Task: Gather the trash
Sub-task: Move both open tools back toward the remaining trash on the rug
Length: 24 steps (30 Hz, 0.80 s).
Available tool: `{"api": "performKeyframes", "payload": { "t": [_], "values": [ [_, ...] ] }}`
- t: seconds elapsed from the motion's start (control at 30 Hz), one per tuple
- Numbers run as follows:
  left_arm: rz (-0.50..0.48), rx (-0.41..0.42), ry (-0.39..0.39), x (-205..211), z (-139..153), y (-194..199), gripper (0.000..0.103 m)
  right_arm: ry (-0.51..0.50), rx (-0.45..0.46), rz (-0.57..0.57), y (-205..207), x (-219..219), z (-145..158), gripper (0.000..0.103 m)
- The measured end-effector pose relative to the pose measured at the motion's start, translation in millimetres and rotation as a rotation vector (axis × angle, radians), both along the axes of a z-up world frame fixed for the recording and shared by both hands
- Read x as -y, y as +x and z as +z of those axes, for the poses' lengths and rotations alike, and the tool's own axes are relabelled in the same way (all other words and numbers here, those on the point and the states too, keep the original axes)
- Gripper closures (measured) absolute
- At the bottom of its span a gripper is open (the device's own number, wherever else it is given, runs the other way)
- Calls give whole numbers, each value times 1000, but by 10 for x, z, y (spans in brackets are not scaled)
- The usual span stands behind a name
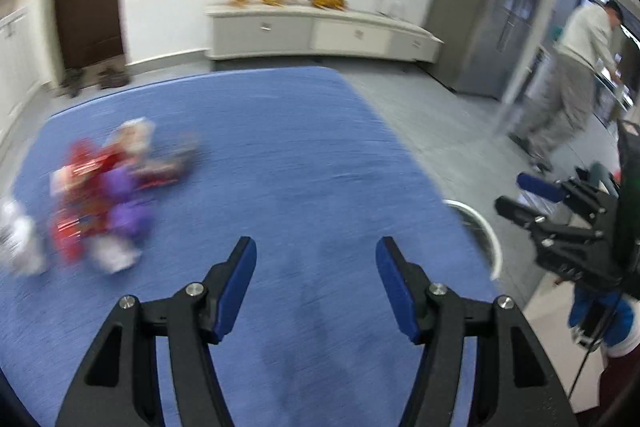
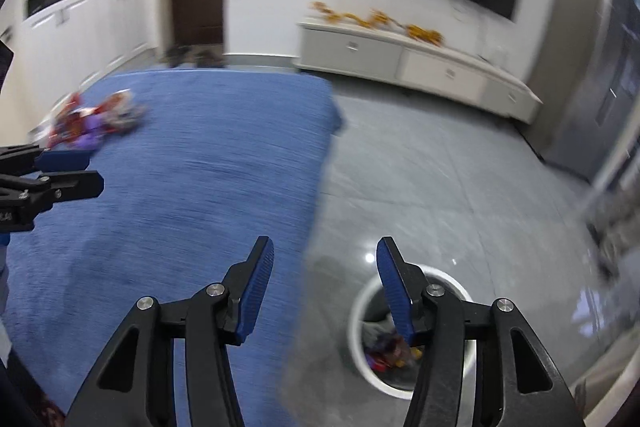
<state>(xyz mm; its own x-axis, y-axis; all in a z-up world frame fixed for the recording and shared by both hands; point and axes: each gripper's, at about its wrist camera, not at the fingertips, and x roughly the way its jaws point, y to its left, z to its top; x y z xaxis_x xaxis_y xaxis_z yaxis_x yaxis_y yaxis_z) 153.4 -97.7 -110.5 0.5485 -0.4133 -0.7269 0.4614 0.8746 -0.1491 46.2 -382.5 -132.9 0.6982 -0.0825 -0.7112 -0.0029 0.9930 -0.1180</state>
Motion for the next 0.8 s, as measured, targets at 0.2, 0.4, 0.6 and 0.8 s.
{"api": "performKeyframes", "payload": {
  "t": [0.2,0.4,0.6,0.8],
  "values": [
    [168,42,-6,-1263,-14,-51,42,19,3,149,137,-771,171,50],
    [333,35,-47,-2315,-125,-27,37,54,-18,247,353,-1374,293,49],
    [424,3,-124,-2919,-233,68,37,84,-50,326,612,-1938,273,49],
    [424,-30,-207,-2927,-320,410,37,154,-84,375,946,-2459,222,45]
  ]
}}
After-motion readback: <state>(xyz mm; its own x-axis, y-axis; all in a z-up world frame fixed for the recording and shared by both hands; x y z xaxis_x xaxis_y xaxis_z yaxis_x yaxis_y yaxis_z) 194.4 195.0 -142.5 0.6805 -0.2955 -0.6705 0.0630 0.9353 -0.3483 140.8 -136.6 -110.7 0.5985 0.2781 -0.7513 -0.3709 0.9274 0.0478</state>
